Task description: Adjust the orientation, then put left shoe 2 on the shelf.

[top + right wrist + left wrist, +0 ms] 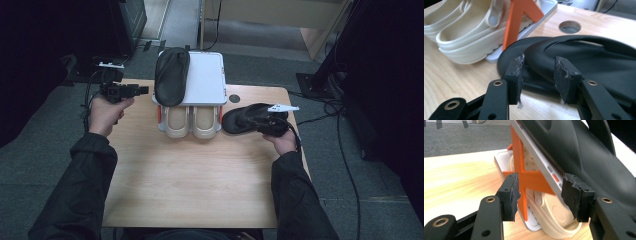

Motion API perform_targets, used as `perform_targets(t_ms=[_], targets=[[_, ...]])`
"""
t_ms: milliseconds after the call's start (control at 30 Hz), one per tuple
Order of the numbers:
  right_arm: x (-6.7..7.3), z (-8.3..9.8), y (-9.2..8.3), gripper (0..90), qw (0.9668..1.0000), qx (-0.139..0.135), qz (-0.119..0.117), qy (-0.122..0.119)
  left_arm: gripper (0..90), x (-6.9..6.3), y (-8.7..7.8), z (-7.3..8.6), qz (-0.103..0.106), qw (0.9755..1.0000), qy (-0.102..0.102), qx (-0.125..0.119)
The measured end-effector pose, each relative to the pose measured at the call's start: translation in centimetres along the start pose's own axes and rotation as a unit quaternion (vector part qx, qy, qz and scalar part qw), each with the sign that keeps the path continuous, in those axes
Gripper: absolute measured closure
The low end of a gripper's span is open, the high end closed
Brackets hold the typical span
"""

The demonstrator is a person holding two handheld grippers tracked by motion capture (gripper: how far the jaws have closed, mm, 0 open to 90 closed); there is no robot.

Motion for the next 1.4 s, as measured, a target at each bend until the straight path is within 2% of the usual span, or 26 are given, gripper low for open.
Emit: perform_targets(t_ms=[67,100,133,200,267,300,333,400,433,500,567,667,800,867,1000,1067,1167,1200,1267,1367,1400], targets=[[-0.2,-0.1,0.0,57.9,1.0,-0.003,0.002,-0.005,47.6,0.0,0.0,0.4,0.001,1.0,0.0,0.001],[-0.7,-0.3,-0.2,55.3,0.9997,-0.012,0.013,-0.015,47.5,0.0,0.1,1.1,0.002,1.0,0.002,0.002],[-0.7,-0.3,-0.2,55.3,0.9997,-0.012,0.013,-0.015,47.4,0.0,0.1,1.1,0.002,1.0,0.002,0.002],[-1.6,0.0,-0.3,53.0,0.9992,-0.032,0.019,-0.014,47.2,-0.1,0.4,2.2,0.006,1.0,0.001,0.005],[-1.9,0.1,-0.4,52.9,0.9991,-0.034,0.022,-0.013,47.2,-0.2,0.5,2.7,0.008,1.0,0.001,0.003],[-2.6,0.0,-0.3,49.3,0.9995,-0.01,0.023,-0.018,47.1,-0.2,0.6,3.0,0.009,0.9999,0.0,0.005],[-3.0,-0.1,-0.3,49.3,0.9995,-0.007,0.025,-0.018,47.1,-0.2,0.8,3.7,0.008,0.9999,0.001,0.007],[-3.2,-0.1,-0.3,48.8,0.9995,-0.013,0.022,-0.017,47.1,-0.2,0.9,4.0,0.011,0.9999,-0.001,0.007],[-3.5,0.0,-0.1,45.0,0.9996,-0.01,0.018,-0.018,47.0,-0.3,1.1,4.6,0.014,0.9999,-0.006,0.006],[-3.6,0.0,0.0,43.8,0.9996,-0.007,0.016,-0.021,47.0,-0.4,1.2,5.1,0.017,0.9998,-0.006,0.006],[-3.8,0.4,0.7,39.0,0.9993,0.015,0.01,-0.033,46.8,-0.6,1.4,5.9,0.021,0.9997,-0.005,0.007],[-3.9,0.6,1.1,37.1,0.999,0.023,0.009,-0.038,46.8,-0.6,1.6,6.6,0.029,0.9995,-0.007,0.005],[-3.6,0.8,1.7,35.4,0.9975,0.034,0.025,-0.057,46.7,-0.5,1.8,7.2,0.036,0.9993,-0.012,0.007],[-3.6,0.8,1.8,34.9,0.9975,0.032,0.026,-0.058,46.7,-0.4,1.9,7.4,0.038,0.9992,-0.015,0.005],[-3.7,0.9,1.9,37.4,0.9977,0.028,0.024,-0.058,46.7,-0.3,2.0,7.7,0.039,0.9991,-0.018,0.005],[-3.7,1.0,1.5,42.0,0.9973,0.036,0.023,-0.059,46.7,-0.1,2.1,7.8,0.041,0.9989,-0.023,0.004],[-3.7,1.1,1.2,43.3,0.9973,0.043,0.018,-0.056,46.8,-0.1,2.2,7.8,0.04,0.999,-0.021,0.003],[-3.6,1.2,0.9,47.8,0.997,0.048,0.02,-0.057,46.8,-0.1,2.2,7.9,0.039,0.999,-0.02,0.003],[-3.6,1.2,0.8,50.6,0.997,0.049,0.022,-0.057,46.8,0.0,2.2,7.9,0.041,0.999,-0.02,0.003],[-3.4,1.2,0.2,63.4,0.9973,0.055,0.019,-0.044,46.8,0.0,2.3,8.0,0.042,0.999,-0.017,0.004],[-3.4,1.2,0.2,63.4,0.9973,0.055,0.019,-0.044,46.8,0.0,2.3,8.0,0.042,0.999,-0.017,0.004]])
Point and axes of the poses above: each handheld gripper's, and its own axes: y roughly forward along the jaws, z roughly out of its underside, x roughly to its left, the point moved 1 cm from there along y, roughly forward along the jaws
